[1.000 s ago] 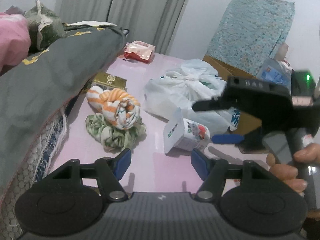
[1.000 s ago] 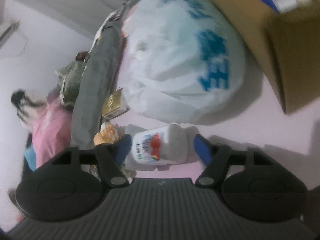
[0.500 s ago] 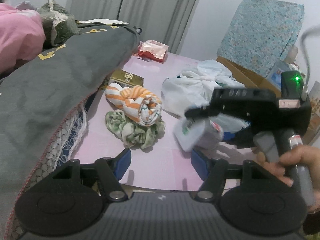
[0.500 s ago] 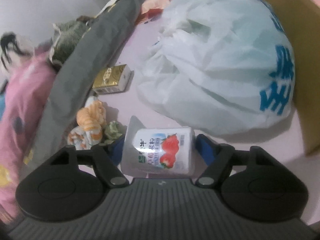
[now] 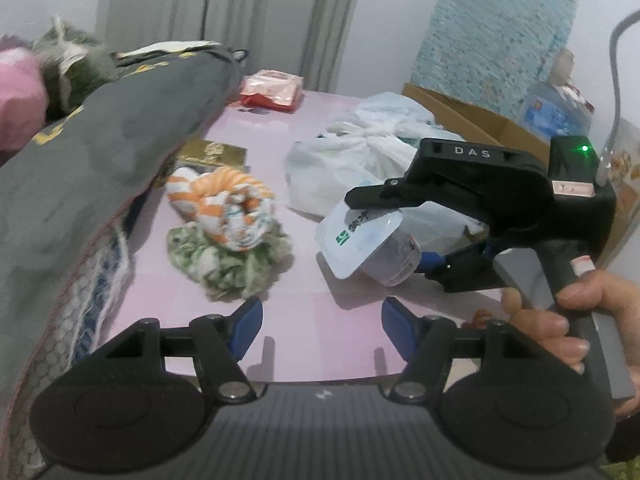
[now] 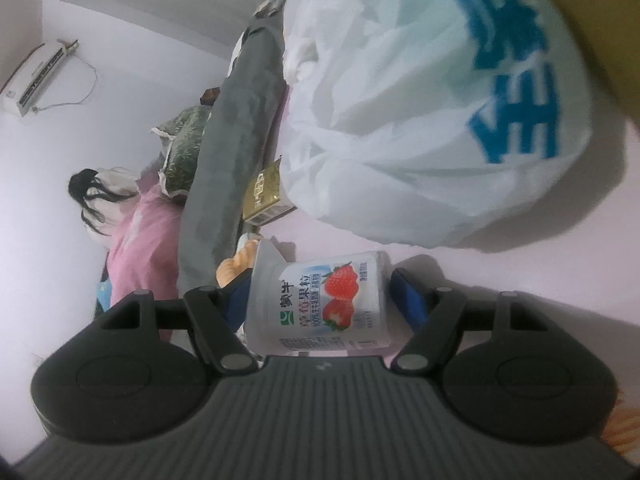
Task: Organize soft objects
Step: 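Lift the yogurt cup and carry it toward the cardboard box, then lower the yogurt cup into the box and open the right gripper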
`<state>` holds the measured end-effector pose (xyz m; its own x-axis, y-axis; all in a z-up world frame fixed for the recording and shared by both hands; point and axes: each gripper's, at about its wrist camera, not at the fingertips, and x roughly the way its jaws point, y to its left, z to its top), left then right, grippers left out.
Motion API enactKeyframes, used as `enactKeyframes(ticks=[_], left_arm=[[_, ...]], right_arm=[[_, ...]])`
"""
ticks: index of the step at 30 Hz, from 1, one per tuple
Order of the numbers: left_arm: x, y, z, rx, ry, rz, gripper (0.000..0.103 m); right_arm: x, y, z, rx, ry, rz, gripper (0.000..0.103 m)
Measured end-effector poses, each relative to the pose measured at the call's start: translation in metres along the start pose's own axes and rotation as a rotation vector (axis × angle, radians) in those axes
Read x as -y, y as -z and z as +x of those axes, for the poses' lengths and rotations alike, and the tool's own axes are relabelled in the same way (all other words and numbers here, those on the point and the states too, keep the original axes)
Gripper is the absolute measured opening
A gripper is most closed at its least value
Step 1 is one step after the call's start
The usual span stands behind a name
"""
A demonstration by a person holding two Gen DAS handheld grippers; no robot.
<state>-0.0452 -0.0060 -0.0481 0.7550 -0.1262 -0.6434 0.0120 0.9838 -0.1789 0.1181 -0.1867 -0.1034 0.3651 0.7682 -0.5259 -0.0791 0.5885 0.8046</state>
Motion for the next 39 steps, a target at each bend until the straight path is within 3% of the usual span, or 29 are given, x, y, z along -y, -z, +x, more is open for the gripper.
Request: enactKeyframes(ticks=[6,13,22,27,32,36,38,39], left_arm=[[0.024,-0.004,0.012,-0.011,0.020,0.089,0.067],[0.053,-0.004,0.039,-0.078,0.087,0.137,0.067],[0.065,-0.017,0.063,-0.059,0.127,0.051,0.067],[0.066,-0.019,0.067,-0.039,0.120,0.024,0.067],[0.073,-0.017,0.066,-0.029,0.120,0.065,0.067],[0.080,-0.012,0.064,-0.013,0.105,0.105,0.065],[0.082,-0.011,0.063,-0.005,0.099,0.119,0.063],[0.083,-0.011,0.062,0.000,0.099,0.124,0.060]], right_arm=[[0.018,0.002,-0.016,0.030,-0.023,0.041,0.072],[0.035,0.004,-0.029,0.057,-0.055,0.064,0.071],[0.047,0.002,-0.030,0.045,-0.107,0.093,0.071],[0.045,0.002,-0.032,0.028,-0.074,0.064,0.071],[0.046,0.003,-0.050,0.021,-0.027,0.023,0.071],[0.046,0.005,-0.069,0.066,0.009,0.008,0.072],[0.046,0.007,-0.077,0.083,0.014,-0.002,0.067],[0.045,0.007,-0.079,0.090,0.010,-0.006,0.059]])
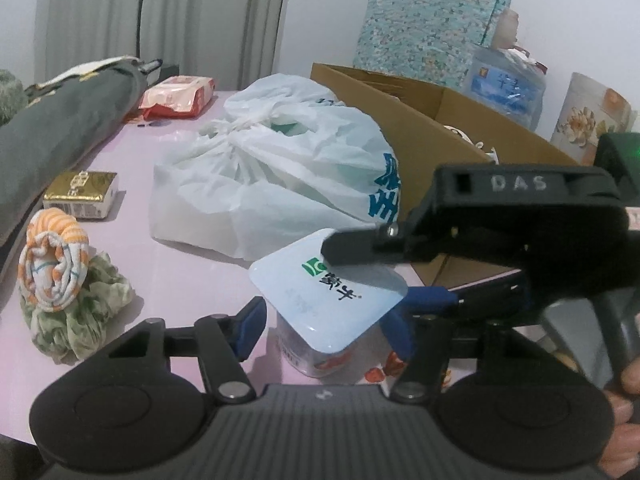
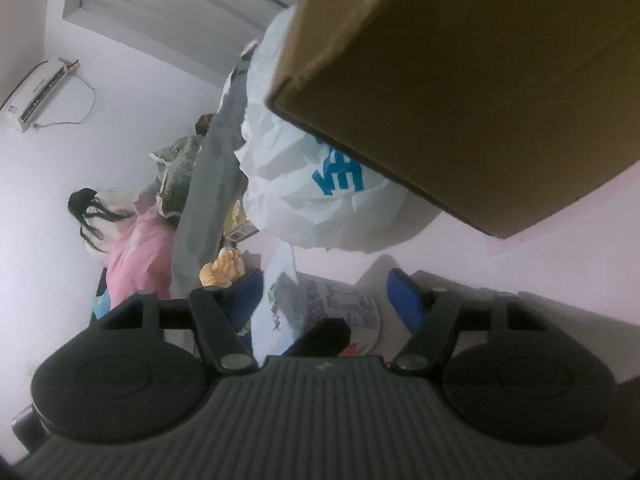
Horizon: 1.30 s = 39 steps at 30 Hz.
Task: Organize soft objects
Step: 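Lower the yogurt cup into the box and open the right gripper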
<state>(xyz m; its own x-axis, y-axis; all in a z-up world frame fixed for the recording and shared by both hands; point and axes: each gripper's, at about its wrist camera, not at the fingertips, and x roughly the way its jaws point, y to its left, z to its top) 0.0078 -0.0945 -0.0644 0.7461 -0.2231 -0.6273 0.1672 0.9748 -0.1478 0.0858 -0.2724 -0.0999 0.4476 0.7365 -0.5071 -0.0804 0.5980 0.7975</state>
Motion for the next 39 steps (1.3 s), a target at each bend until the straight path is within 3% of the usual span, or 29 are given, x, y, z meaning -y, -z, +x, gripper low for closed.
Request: enactKeyframes(ticks=[1,4,11,17,20,24,26,31,34,39], left_arm=[[0.001,-0.001,-0.001,0.003,0.004,0.004,0.058],[0.002,-0.003,-0.006,0.013,-0.008,0.016,0.057],[0.005,-0.024,-0.034,0.060,-0.040,0.057,0.057],[0.029,-0.075,-0.058,0.159,-0.046,0.153,0.057],[0.051,-0.102,-0.057,0.193,-0.019,0.202,0.057],[0.086,-0.137,-0.042,0.183,0.065,0.248,0.057],[0.101,-0.151,-0.028,0.152,0.111,0.255,0.058],[0.130,-0.172,0.033,-0.055,0.159,0.268,0.058],[0.133,-0.173,0.069,-0.190,0.170,0.241,0.057],[0.127,-0.168,0.103,-0.323,0.186,0.202,0.057]], right_arm=[[-0.001,0.000,-0.001,-0.003,-0.004,-0.006,0.048],[-0.007,0.003,-0.003,-0.019,-0.024,-0.036,0.035],[-0.030,0.001,-0.015,-0.015,-0.036,-0.080,0.033],[-0.070,-0.026,-0.049,0.057,-0.104,-0.148,0.033],[-0.083,-0.052,-0.074,0.100,-0.120,-0.166,0.033],[-0.082,-0.090,-0.115,0.154,-0.101,-0.161,0.035],[-0.074,-0.107,-0.130,0.169,-0.085,-0.139,0.037],[-0.026,-0.150,-0.152,0.141,-0.042,-0.001,0.041],[0.004,-0.163,-0.146,0.093,-0.015,0.074,0.041],[0.046,-0.178,-0.122,-0.018,0.046,0.139,0.045]])
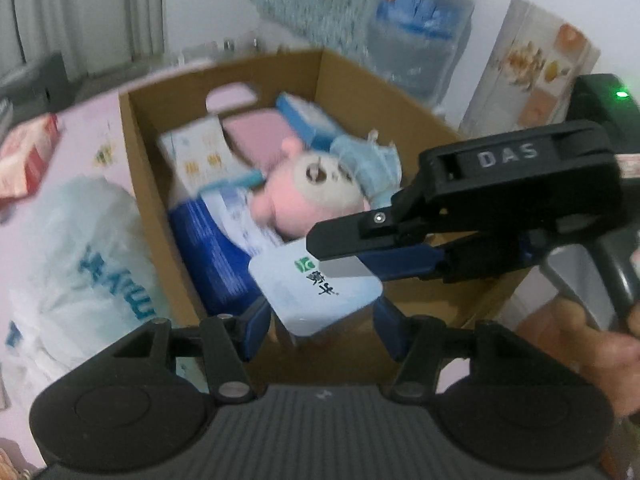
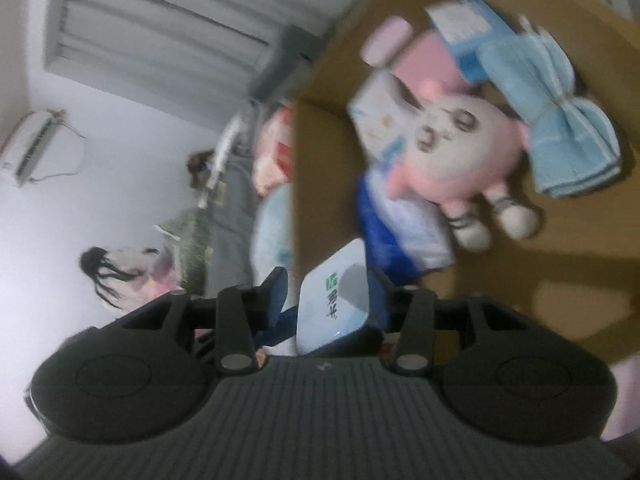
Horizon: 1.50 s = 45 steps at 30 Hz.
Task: Organize soft objects
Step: 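Lower the yogurt cup into the box and open the right gripper, then withdraw the right gripper toward the orange-and-white striped towel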
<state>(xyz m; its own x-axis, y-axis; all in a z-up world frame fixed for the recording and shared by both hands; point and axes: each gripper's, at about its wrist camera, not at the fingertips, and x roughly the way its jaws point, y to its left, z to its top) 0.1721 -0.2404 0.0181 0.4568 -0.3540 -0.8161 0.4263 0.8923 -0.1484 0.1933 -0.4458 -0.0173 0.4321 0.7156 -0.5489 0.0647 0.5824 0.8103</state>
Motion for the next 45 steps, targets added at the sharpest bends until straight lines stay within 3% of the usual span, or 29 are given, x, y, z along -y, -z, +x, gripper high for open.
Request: enactKeyframes(ticks=[3,7,14,21,30,39,42,45], left_arm=[[-0.005,-0.001,-0.001,0.027,-0.015,0.014,0.060],[-0.003,-0.005,-0.013,0.047,0.003,0.028,0.063],[-0.012,-0.003,-0.048,0.141,-0.002,0.013,0.068],[-0.042,0.018,-0.095,0.242,-0.068,-0.040,0.069],[-0.095,0.064,-0.128,0.267,-0.224,-0.092,0.072],[-0.157,0.139,-0.165,0.265,-0.463,-0.152,0.075],[-0.176,0.157,-0.171,0.258,-0.512,-0.182,0.075],[-0.196,0.169,-0.174,0.257,-0.520,-0.235,0.075]], right_arm=[[0.021,-0.008,0.015,-0.076,0.017,0.055,0.045],[0.029,-0.013,0.019,-0.111,0.047,0.059,0.051],[0.025,-0.019,0.011,-0.078,0.073,0.048,0.058],[0.018,-0.018,0.039,-0.122,0.086,0.022,0.069],[0.004,0.006,0.050,-0.235,0.104,-0.040,0.068],[-0.061,0.004,0.014,-0.058,0.168,-0.223,0.077],[-0.098,0.004,0.023,-0.055,0.136,-0.296,0.078],[-0.142,0.015,0.053,-0.106,0.075,-0.377,0.079]])
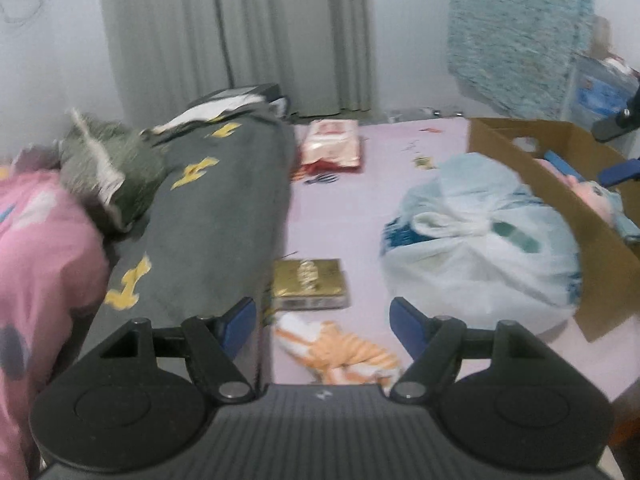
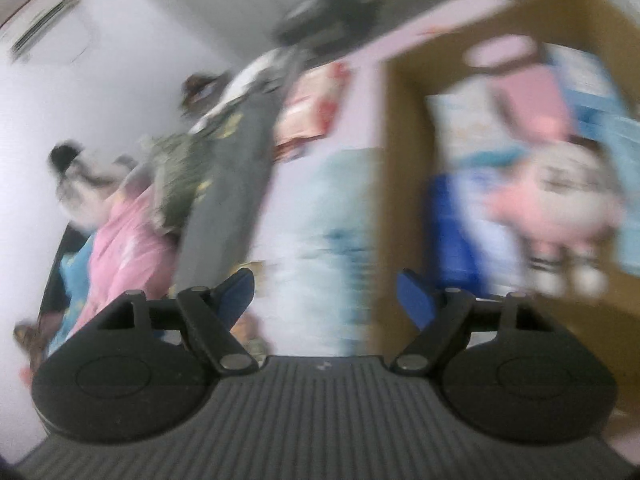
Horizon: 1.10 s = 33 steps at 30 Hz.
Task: Organize soft objects
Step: 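Withdraw the right gripper toward the orange-and-white striped towel, then grasp the orange-and-white striped towel with the right gripper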
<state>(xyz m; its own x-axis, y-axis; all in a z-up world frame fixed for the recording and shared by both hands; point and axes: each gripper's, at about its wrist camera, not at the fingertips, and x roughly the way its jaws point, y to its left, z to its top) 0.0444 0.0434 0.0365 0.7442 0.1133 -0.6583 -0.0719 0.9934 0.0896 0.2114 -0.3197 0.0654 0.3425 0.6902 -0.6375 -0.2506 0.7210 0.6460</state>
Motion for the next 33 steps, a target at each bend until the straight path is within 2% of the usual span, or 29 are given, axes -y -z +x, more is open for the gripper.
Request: enactKeyframes(ticks=[4,8,10,13,17,20,24,29,33], left_arm=[[-0.016,0.002,0.008,-0.013,0.008,-0.056,0.073],[-0.018,0.014,0.010,-0.028,0.061,-0.086,0.072],[-0.014,0.023,0.011,-0.040,0.092,-0.085,0.069],[-0.010,0.035,0.017,-0.070,0.120,-0.105,0.059],[-0.010,0.047,0.032,-0.124,0.156,-0.170,0.053],[-0.013,0.049,0.036,-0.125,0.188,-0.216,0.050],[-0.019,0.046,0.042,-0.131,0.218,-0.262,0.048],[-0.027,0.046,0.054,-0.172,0.252,-0.326,0.047],[-0.034,0.043,0.047,-0.148,0.281,-0.350,0.048]], right_arm=[[-0.056,-0.006,0.057,-0.103,-0.085,-0.072,0.080],[-0.098,-0.001,0.119,-0.218,-0.134,-0.097,0.080],[-0.113,0.008,0.148,-0.271,-0.148,-0.110,0.080],[-0.126,0.025,0.189,-0.350,-0.149,-0.134,0.079],[-0.133,0.047,0.230,-0.420,-0.112,-0.151,0.077],[-0.134,0.060,0.250,-0.437,-0.074,-0.173,0.072],[-0.139,0.068,0.269,-0.438,-0.062,-0.181,0.059],[-0.145,0.069,0.277,-0.426,-0.051,-0.198,0.044],[-0.144,0.067,0.276,-0.396,-0.046,-0.196,0.034]])
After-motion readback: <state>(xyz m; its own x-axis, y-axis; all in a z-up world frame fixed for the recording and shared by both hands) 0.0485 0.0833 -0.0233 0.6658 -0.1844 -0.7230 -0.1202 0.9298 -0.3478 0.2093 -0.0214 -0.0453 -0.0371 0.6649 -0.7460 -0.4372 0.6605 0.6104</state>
